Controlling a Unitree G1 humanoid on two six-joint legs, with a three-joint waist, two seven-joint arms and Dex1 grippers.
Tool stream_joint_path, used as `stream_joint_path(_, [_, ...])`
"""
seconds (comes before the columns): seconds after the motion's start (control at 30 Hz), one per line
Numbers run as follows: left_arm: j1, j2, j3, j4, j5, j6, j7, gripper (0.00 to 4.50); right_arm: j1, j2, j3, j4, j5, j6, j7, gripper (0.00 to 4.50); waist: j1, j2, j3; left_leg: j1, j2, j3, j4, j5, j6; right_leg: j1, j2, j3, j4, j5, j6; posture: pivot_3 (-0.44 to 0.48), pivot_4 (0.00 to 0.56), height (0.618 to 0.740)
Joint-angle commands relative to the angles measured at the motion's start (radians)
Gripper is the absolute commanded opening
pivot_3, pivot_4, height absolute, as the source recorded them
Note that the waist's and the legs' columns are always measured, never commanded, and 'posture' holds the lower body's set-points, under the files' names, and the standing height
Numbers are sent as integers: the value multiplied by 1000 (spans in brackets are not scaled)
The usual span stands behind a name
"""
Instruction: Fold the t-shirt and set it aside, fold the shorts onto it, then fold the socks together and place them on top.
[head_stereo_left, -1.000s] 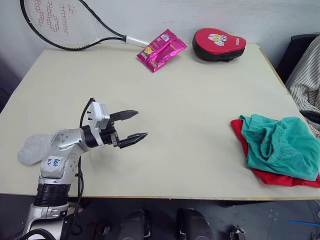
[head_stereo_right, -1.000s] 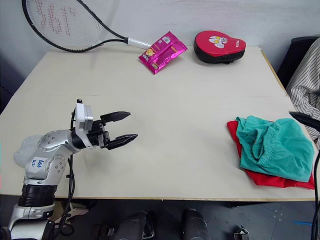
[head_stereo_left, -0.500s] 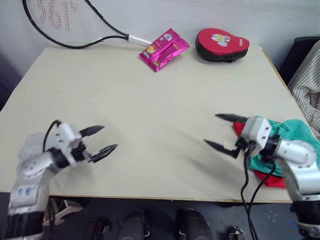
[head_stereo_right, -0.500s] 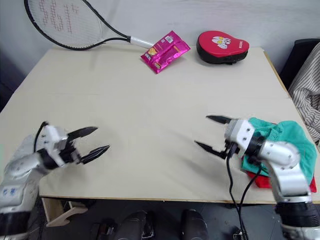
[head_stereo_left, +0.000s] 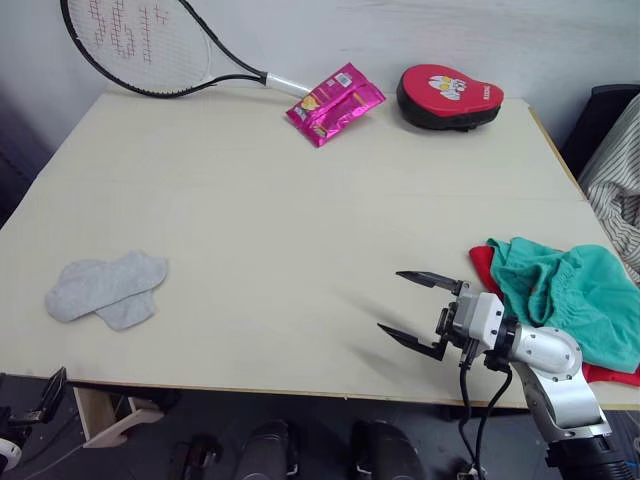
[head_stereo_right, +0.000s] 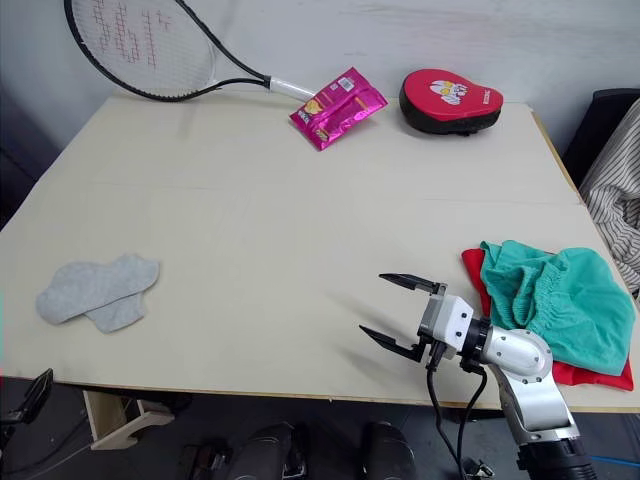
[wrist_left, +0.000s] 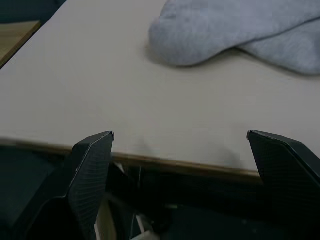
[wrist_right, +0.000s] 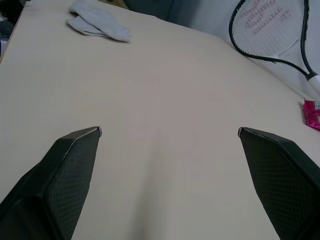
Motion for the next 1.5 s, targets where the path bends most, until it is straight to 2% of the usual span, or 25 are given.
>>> stream_joint_path(0.03, [-22, 59, 12, -118, -53, 75, 18, 4500, -14, -6, -10, -12, 49, 5, 22, 4491, -2, -1, 0, 0, 0, 0, 0, 0, 0, 1, 0, 0, 0, 0, 0, 0, 150, 740])
stream_joint_path(0.23, [-73, 192, -84, -339, -141, 340, 16, 4500, -80, -6, 18, -29, 78, 42, 64, 4491, -16, 0, 0, 0, 0, 0, -1, 3, -7, 1, 0, 0, 0, 0, 0, 0, 150, 740])
stream_joint_path(0.3, [-113, 270, -147, -368, -109, 431, 40, 4500, -105, -4, 16, -40, 90, 80, 47, 4491, -24, 1, 0, 0, 0, 1, -1, 3, -7, 1, 0, 0, 1, 0, 0, 0, 150, 740])
stream_joint_path(0.4, [-203, 331, -222, -346, -79, 556, 99, 4500, -116, -3, 18, -46, 91, 104, 41, 4491, -27, 2, 1, 0, 0, 1, -1, 4, -9, 0, 1, 0, 2, 0, 0, 0, 150, 740])
stream_joint_path(0.57, [-286, 359, -303, -285, -33, 694, 140, 4500, -115, -4, 9, -56, 78, 112, 24, 4491, -36, 2, 1, 0, 0, 1, -1, 4, -10, -1, 2, 0, 4, -1, -1, 0, 150, 740])
stream_joint_path(0.87, [-324, 375, -375, -232, -44, 832, 70, 4500, -83, -19, -12, -81, 71, 126, -11, 4491, -34, 5, -1, 0, 0, 1, -1, 5, -11, -1, 2, 1, 5, -1, -1, 0, 150, 740])
stream_joint_path(1.0, [-348, 383, -383, -224, -44, 825, 28, 3649, -69, -22, -18, -88, 63, 124, -24, 4500, -31, 7, -1, 1, 0, 1, -1, 5, -12, -1, 1, 1, 5, -1, -1, 0, 150, 740])
stream_joint_path(1.27, [-361, 391, -409, -225, -35, 828, -14, 1268, -59, -33, -47, -78, 55, 123, -41, 4500, -32, 8, -1, 1, 0, 1, -2, 5, -12, -1, 1, 1, 6, -1, -1, 0, 150, 740])
stream_joint_path(1.37, [-416, 370, -469, -231, -47, 768, -57, 305, -50, -37, -50, -77, 50, 123, -41, 4500, -23, 9, -1, 1, 0, 1, -2, 5, -12, -1, 1, 1, 5, -1, -1, 0, 150, 740])
stream_joint_path(1.43, [-495, 355, -550, -269, -69, 765, -87, 20, -35, -46, -57, -76, 45, 120, -40, 4500, -8, 9, -1, 1, 0, 1, -1, 5, -12, -1, 1, 1, 5, -1, -1, 0, 150, 740])
stream_joint_path(1.5, [-573, 343, -626, -295, -76, 781, -103, 20, -26, -55, -66, -76, 40, 121, -43, 4500, 7, 9, -1, 1, -1, 1, -1, 5, -12, 0, 0, 1, 6, -1, -1, 0, 150, 740])
